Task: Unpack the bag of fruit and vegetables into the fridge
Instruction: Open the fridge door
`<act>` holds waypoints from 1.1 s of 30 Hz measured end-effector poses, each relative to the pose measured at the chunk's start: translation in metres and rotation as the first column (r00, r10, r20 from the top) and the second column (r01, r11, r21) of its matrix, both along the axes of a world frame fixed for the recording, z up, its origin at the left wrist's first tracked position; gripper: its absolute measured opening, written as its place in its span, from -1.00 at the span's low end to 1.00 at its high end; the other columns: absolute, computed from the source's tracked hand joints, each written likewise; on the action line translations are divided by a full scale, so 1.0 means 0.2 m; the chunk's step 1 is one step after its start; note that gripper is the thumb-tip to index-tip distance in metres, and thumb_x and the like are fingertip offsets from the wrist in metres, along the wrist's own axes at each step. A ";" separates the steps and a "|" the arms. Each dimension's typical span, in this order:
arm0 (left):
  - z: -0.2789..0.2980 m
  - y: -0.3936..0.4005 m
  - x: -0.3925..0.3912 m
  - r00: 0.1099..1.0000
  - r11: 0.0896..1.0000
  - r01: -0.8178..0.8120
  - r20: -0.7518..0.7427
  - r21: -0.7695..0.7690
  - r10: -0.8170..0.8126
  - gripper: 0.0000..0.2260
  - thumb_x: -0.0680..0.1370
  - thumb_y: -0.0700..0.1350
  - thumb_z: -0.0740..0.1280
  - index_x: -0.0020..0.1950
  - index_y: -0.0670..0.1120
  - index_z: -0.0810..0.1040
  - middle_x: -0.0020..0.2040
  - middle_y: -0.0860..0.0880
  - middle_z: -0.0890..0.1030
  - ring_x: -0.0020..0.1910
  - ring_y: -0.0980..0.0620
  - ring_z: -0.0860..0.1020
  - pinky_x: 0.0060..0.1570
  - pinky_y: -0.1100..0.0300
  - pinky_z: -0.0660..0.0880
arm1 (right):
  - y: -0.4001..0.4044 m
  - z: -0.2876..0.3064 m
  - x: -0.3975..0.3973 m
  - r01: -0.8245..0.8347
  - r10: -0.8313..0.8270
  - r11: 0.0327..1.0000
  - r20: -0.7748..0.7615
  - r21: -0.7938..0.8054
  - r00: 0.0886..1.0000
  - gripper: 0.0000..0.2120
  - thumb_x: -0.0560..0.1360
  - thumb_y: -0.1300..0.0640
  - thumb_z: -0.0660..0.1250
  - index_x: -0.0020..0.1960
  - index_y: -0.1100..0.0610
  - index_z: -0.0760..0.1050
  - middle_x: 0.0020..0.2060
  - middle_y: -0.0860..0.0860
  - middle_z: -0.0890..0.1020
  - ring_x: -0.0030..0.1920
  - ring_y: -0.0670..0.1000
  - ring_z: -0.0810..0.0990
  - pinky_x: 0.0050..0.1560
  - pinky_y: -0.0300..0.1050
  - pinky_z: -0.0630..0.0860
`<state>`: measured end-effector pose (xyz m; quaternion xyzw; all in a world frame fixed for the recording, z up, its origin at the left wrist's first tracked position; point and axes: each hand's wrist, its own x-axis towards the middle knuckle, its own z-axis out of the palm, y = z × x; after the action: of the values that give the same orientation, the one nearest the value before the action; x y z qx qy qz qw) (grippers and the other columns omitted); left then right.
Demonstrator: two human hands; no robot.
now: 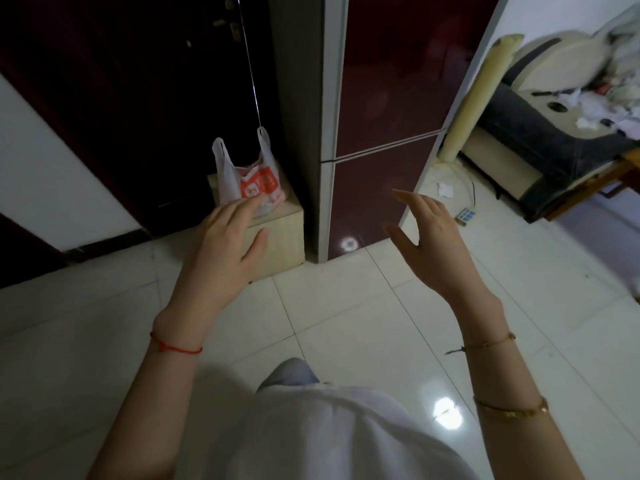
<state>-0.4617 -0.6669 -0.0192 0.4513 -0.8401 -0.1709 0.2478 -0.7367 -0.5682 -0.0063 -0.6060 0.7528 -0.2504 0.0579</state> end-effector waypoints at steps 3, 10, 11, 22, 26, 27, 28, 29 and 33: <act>-0.01 -0.13 -0.07 0.999 0.999 -0.032 0.007 0.001 0.032 -0.54 0.60 -0.01 0.20 0.49 -0.06 0.27 0.40 -0.08 0.40 0.38 -0.01 0.34 0.31 0.16 0.32 | -0.18 -0.02 -0.09 -0.025 0.025 1.000 0.021 0.007 0.999 -0.52 0.59 -0.02 0.29 0.47 0.07 0.34 0.36 0.02 0.49 0.41 0.08 0.39 0.40 0.08 0.36; -0.06 -0.49 -0.21 1.000 1.000 -0.024 -0.018 0.011 0.024 -0.54 0.60 -0.05 0.23 0.49 -0.09 0.29 0.39 -0.08 0.41 0.38 -0.03 0.36 0.33 0.09 0.38 | -0.54 -0.09 -0.21 -0.035 0.033 0.999 0.048 0.027 0.998 -0.53 0.59 0.00 0.29 0.46 0.08 0.34 0.37 0.02 0.49 0.41 0.10 0.39 0.40 0.07 0.36; -0.07 -0.55 -0.23 1.000 1.000 -0.023 -0.019 0.020 0.023 -0.54 0.60 -0.04 0.22 0.49 -0.08 0.28 0.39 -0.08 0.41 0.38 -0.03 0.37 0.33 0.07 0.40 | -0.60 -0.09 -0.22 -0.038 0.036 0.999 0.049 0.028 0.998 -0.53 0.59 0.01 0.28 0.46 0.08 0.34 0.37 0.03 0.49 0.40 0.10 0.40 0.40 0.07 0.36; -0.03 -1.14 -0.38 1.000 0.999 0.027 0.014 0.034 -0.028 -0.52 0.59 0.04 0.19 0.49 -0.07 0.28 0.37 -0.07 0.43 0.34 0.00 0.41 0.25 -0.02 0.49 | -1.16 -0.07 -0.27 -0.007 0.008 1.000 0.067 -0.005 0.998 -0.54 0.58 0.02 0.27 0.45 0.08 0.35 0.34 0.05 0.51 0.38 0.12 0.41 0.38 0.14 0.38; -0.04 -1.25 -0.42 0.999 0.998 0.044 0.027 0.041 -0.045 -0.54 0.60 0.02 0.20 0.49 -0.05 0.27 0.38 -0.06 0.43 0.35 -0.01 0.41 0.25 -0.04 0.49 | -1.24 -0.09 -0.27 0.005 -0.005 1.000 0.077 0.003 0.997 -0.54 0.59 0.01 0.28 0.45 0.08 0.35 0.34 0.05 0.51 0.38 0.12 0.41 0.37 0.15 0.38; -0.04 -1.27 -0.42 0.998 0.998 0.051 0.026 0.041 -0.052 -0.54 0.61 0.01 0.20 0.49 -0.04 0.27 0.38 -0.05 0.43 0.35 0.00 0.41 0.25 -0.04 0.49 | -1.26 -0.09 -0.28 0.005 -0.006 1.000 0.073 0.006 0.997 -0.54 0.59 0.01 0.28 0.46 0.08 0.35 0.34 0.05 0.51 0.38 0.12 0.41 0.37 0.15 0.38; -0.04 -1.29 -0.43 0.998 0.998 0.055 0.023 0.042 -0.056 -0.54 0.61 0.01 0.20 0.49 -0.04 0.27 0.37 -0.05 0.43 0.35 0.00 0.42 0.25 -0.04 0.49 | -1.27 -0.10 -0.28 0.007 -0.007 1.000 0.069 0.009 0.998 -0.54 0.59 0.01 0.28 0.46 0.08 0.34 0.34 0.05 0.51 0.38 0.12 0.42 0.37 0.15 0.38; -0.04 -1.30 -0.44 0.998 0.998 0.056 0.020 0.041 -0.057 -0.55 0.61 0.01 0.20 0.49 -0.04 0.27 0.37 -0.05 0.43 0.34 0.00 0.42 0.24 -0.04 0.50 | -1.28 -0.10 -0.29 0.009 -0.010 1.000 0.068 0.011 0.998 -0.54 0.59 0.01 0.28 0.46 0.07 0.34 0.34 0.05 0.51 0.37 0.12 0.42 0.37 0.15 0.38; -0.06 -1.35 -0.47 0.997 0.997 0.069 0.029 0.026 -0.070 -0.53 0.60 0.02 0.18 0.49 -0.05 0.27 0.36 -0.06 0.45 0.33 0.00 0.44 0.21 -0.02 0.52 | -1.31 -0.12 -0.30 0.012 -0.013 1.000 0.079 0.014 0.997 -0.54 0.59 0.02 0.28 0.46 0.07 0.33 0.35 0.04 0.50 0.38 0.11 0.42 0.38 0.15 0.38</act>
<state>-0.5558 -0.9364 -0.0308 0.4273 -0.8566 -0.1834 0.2235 -0.7959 -0.8301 -0.0304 -0.5905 0.7555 -0.2692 0.0902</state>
